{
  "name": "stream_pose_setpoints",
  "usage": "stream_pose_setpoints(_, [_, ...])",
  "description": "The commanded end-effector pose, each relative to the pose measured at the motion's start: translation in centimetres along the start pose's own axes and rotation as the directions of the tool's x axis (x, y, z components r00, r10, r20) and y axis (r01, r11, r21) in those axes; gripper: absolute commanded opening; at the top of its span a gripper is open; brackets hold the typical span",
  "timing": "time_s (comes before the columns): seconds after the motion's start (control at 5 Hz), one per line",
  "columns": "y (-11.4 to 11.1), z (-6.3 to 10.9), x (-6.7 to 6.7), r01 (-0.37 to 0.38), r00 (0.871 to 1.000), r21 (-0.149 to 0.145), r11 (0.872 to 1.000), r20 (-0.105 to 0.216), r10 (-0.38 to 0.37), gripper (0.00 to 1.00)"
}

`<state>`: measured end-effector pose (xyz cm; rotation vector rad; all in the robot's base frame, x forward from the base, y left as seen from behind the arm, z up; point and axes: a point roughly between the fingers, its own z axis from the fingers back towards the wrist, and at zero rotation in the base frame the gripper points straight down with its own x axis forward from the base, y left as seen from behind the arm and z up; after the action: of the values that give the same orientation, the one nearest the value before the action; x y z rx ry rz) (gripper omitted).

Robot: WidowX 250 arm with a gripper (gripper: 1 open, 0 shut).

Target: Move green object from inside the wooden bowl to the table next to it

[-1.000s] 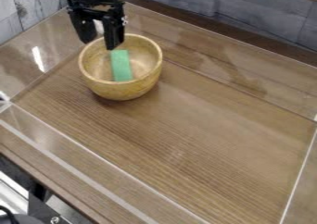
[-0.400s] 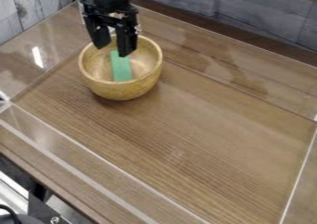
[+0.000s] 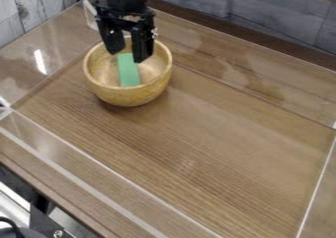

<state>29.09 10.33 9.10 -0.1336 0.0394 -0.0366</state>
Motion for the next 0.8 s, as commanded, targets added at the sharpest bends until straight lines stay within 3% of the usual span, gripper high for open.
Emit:
stream_pose_setpoints(0.0, [-0.6,1.4,0.4,-0.038,0.999,0.012,0.999,0.040,0.038,1.00])
stream_pose_setpoints(0.4, [-0.1,1.7,-0.1,-0.011,1.000,0.003,1.000,0.025,0.011,1.00])
stream_pose_setpoints(0.6, [0.6,0.5,-0.4,-0.027,0.999,-0.003,1.000,0.023,0.027,1.00])
